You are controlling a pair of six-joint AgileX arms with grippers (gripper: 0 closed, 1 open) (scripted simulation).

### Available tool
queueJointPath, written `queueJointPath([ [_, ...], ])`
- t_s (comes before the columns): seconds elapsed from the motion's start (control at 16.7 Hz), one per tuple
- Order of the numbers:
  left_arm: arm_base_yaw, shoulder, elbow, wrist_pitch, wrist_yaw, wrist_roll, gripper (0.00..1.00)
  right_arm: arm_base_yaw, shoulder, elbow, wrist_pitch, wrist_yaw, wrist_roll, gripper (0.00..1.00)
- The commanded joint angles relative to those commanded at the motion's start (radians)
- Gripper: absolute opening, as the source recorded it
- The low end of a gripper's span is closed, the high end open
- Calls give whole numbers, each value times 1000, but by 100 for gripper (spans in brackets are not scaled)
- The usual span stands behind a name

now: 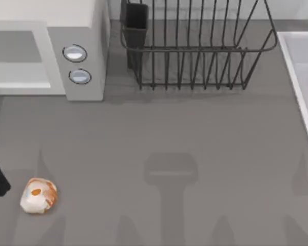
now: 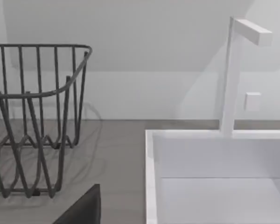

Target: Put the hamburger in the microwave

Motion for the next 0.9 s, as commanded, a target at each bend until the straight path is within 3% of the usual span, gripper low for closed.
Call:
queueJointPath([
  [0.42, -33, 161, 126, -116, 1, -10, 100, 0, 0, 0, 0, 0, 0, 100],
  [0.9, -139, 888, 529, -532, -4, -34, 100, 0, 0, 0, 0, 0, 0, 100],
])
